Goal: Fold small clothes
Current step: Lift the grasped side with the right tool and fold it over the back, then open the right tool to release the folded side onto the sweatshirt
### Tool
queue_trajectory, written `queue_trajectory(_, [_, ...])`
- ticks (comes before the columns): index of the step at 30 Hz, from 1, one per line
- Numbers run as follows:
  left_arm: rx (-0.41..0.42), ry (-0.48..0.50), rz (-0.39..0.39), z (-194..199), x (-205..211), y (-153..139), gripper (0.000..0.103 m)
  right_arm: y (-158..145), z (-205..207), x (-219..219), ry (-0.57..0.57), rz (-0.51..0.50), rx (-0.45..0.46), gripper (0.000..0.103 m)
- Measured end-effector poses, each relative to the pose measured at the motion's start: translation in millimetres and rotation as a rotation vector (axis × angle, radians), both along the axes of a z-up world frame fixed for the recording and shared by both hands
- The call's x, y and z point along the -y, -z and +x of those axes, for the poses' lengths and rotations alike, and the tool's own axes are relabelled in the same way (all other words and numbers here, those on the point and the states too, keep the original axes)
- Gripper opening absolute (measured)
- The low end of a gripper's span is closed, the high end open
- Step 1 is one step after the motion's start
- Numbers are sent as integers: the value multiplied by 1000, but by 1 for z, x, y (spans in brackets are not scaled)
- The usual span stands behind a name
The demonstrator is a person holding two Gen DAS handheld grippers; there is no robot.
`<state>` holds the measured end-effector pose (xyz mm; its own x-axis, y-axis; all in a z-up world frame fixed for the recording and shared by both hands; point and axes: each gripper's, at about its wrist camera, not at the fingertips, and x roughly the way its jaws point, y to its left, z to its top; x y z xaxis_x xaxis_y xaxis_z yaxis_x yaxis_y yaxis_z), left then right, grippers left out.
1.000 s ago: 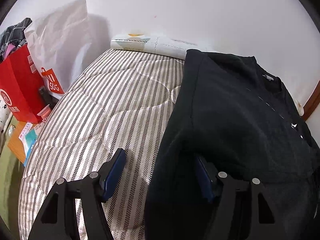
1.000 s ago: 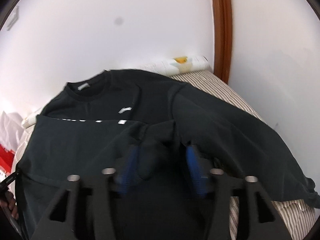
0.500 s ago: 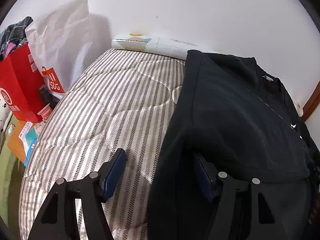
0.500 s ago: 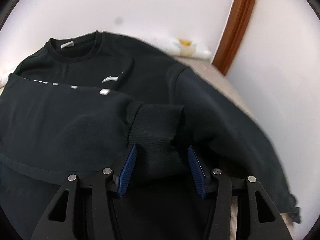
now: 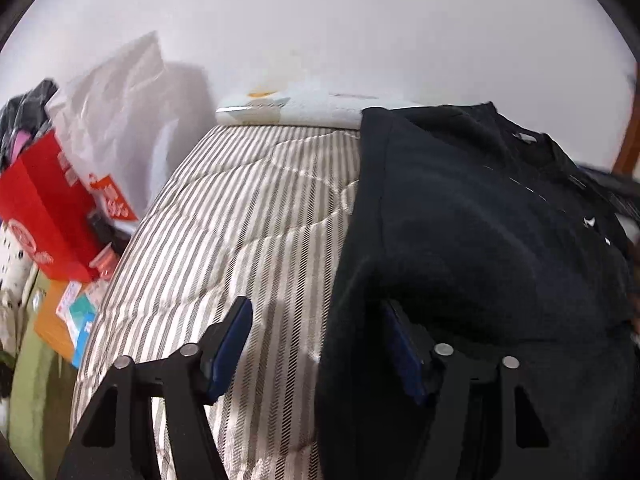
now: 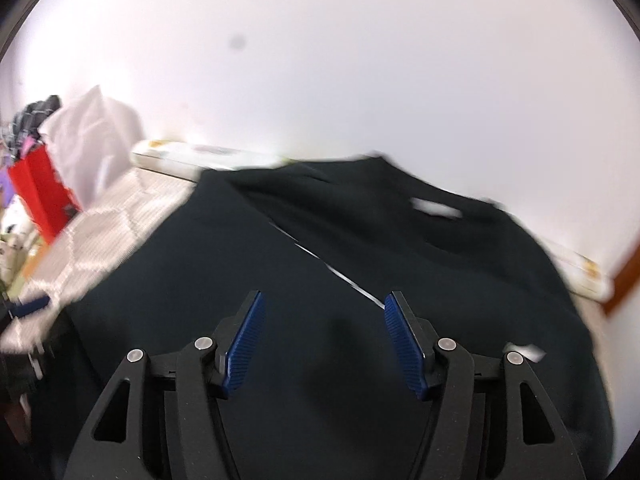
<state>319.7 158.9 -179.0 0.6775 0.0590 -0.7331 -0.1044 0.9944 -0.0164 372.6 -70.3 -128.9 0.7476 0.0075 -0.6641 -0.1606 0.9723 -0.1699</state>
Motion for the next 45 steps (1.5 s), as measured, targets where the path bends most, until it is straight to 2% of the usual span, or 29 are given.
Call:
queue_trajectory(6, [14, 28, -69, 4, 2, 4, 38, 16, 89, -44, -132, 110, -64, 62])
queue_trajectory(12, [35, 54, -85, 3, 8, 2, 22, 32, 155, -81, -204, 170, -122, 60])
queue_trajectory(13, [41, 50, -92, 2, 7, 2, 18, 36, 161, -85, -208, 174, -136, 56])
queue_trajectory(14, [46, 48, -97, 1, 7, 1, 10, 40, 167, -88, -220, 191, -152, 39])
queue_trajectory(15, [55, 42, -102, 0, 6, 0, 9, 46, 174, -92, -230, 206, -170, 15])
queue_trajectory(16, [64, 34, -102, -1, 6, -1, 8, 46, 177, -94, -239, 216, -181, 12])
queue_trajectory(18, [81, 24, -112, -4, 3, -3, 7, 42, 180, -99, -236, 225, -146, 11])
queue_trajectory(22, [83, -6, -120, -5, -6, -3, 7, 41, 192, -109, -230, 245, -133, 10])
queue_trajectory(26, [52, -12, -114, -2, -6, 1, 7, 43, 186, -110, -232, 244, -129, 10])
queue_trajectory(28, [48, -11, -112, -2, -5, 1, 7, 40, 181, -111, -245, 230, -126, 12])
queue_trajectory(32, [38, -14, -115, 0, -6, 2, 9, 25, 165, -100, -239, 199, -106, 24])
queue_trajectory(33, [36, -15, -121, 0, -7, 1, 10, 19, 158, -94, -229, 198, -94, 30])
queue_trajectory(35, [42, -41, -118, -2, -9, -2, 33, 7, 143, -78, -206, 204, -76, 41])
queue_trajectory(37, [78, -57, -132, -6, -13, -8, 46, -2, 129, -64, -177, 200, -65, 45])
queue_trajectory(41, [153, -69, -187, -13, -20, -19, 54, -20, 88, -26, -101, 149, -42, 52])
queue_trajectory(43, [144, -58, -212, -10, -22, -16, 54, -25, 65, -3, -52, 134, -28, 55])
queue_trajectory(45, [95, -40, -243, -3, -21, -10, 54, -26, 37, 23, 6, 127, -21, 57])
